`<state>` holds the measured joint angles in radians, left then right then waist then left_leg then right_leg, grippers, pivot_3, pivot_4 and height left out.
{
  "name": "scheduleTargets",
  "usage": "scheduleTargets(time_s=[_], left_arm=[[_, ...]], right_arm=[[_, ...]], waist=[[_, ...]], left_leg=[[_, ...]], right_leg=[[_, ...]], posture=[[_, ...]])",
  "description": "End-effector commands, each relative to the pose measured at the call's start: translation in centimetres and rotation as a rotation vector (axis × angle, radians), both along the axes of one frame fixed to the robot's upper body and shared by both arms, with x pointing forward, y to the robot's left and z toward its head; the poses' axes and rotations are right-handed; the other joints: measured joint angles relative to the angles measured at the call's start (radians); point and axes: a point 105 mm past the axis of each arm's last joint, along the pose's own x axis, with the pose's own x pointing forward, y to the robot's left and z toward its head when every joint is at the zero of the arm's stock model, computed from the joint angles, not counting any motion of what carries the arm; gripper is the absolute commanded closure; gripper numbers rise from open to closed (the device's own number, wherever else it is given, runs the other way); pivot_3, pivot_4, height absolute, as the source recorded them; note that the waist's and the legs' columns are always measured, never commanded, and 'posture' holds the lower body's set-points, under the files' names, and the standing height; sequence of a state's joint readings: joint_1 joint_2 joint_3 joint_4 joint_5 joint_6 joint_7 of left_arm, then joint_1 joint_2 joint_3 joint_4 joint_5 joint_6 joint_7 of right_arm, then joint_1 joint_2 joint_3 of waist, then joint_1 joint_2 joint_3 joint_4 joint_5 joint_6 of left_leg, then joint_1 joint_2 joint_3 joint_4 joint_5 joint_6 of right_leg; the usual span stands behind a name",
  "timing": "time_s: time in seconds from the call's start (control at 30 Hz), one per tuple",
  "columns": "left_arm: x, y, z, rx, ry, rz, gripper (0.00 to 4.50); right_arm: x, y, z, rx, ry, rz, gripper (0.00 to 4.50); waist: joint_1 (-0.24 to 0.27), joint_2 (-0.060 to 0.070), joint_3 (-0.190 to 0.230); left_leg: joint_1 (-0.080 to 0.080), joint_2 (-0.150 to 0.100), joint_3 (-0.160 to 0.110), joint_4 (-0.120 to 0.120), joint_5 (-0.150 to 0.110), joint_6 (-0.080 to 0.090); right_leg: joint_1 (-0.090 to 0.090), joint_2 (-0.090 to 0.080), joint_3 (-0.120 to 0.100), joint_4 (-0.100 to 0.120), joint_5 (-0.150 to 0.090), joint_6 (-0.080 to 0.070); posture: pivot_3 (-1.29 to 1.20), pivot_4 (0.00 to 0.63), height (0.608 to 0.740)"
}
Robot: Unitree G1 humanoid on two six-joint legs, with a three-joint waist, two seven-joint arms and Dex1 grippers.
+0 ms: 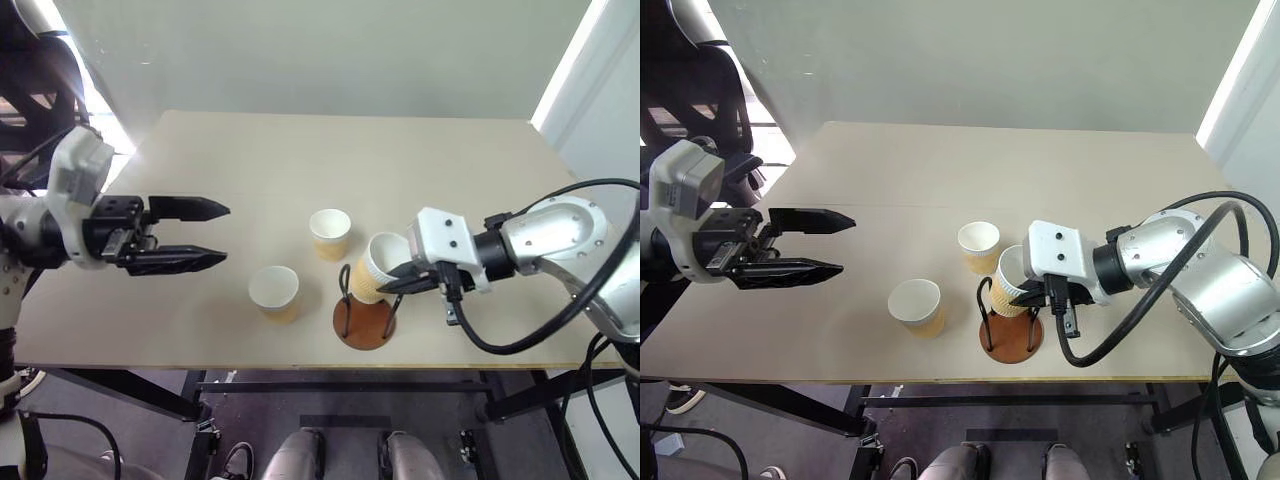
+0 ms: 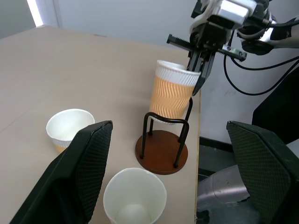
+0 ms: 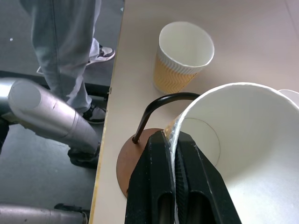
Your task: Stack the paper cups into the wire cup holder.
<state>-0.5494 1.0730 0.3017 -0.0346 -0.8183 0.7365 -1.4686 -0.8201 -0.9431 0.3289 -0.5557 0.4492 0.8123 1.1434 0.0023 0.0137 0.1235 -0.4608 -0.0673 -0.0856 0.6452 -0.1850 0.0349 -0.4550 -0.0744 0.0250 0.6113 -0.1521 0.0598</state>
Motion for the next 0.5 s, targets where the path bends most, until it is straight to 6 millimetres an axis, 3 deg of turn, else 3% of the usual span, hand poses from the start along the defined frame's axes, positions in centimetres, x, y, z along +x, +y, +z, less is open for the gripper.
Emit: scheduleTargets(time_s=[0.03,0.13,0.2,0.43,0.5], left_arm=[[-0.47,-0.27,1.15,0.013,-0.051,-0.005,0.3],[-0.39,-0.33,1.12,0.015,-0.052,-0.004,0.3],[-0.38,-0.33,1.11,0.017,-0.053,-0.004,0.3],[-0.37,-0.14,0.95,0.03,-0.05,-0.002,0.3],[-0.42,0.03,0.76,0.053,-0.045,-0.002,0.3]], right_arm=[[-0.11,0.12,0.38,-0.002,-0.041,0.019,4.48],[-0.14,0.15,0.25,-0.004,-0.042,0.023,4.3],[-0.15,0.17,0.19,-0.006,-0.043,0.024,3.84],[-0.03,0.29,0.39,0.001,-0.06,0.025,1.46],[0.23,0.07,1.02,0.011,-0.078,0.011,1.46]], waist=[[0.0,0.0,0.0],[0.0,0.0,0.0],[0.0,0.0,0.0],[0.0,0.0,0.0],[0.0,0.0,0.0]], left_leg=[[0.0,0.0,0.0,0.0,0.0,0.0],[0.0,0.0,0.0,0.0,0.0,0.0],[0.0,0.0,0.0,0.0,0.0,0.0],[0.0,0.0,0.0,0.0,0.0,0.0],[0.0,0.0,0.0,0.0,0.0,0.0]], right_leg=[[0.0,0.0,0.0,0.0,0.0,0.0],[0.0,0.0,0.0,0.0,0.0,0.0],[0.0,0.0,0.0,0.0,0.0,0.0],[0.0,0.0,0.0,0.0,0.0,0.0],[0.0,0.0,0.0,0.0,0.0,-0.001]], posture=[[0.0,0.15,0.74],[0.0,0.15,0.74],[0.0,0.15,0.74],[0.0,0.15,0.74],[0.0,0.15,0.74]])
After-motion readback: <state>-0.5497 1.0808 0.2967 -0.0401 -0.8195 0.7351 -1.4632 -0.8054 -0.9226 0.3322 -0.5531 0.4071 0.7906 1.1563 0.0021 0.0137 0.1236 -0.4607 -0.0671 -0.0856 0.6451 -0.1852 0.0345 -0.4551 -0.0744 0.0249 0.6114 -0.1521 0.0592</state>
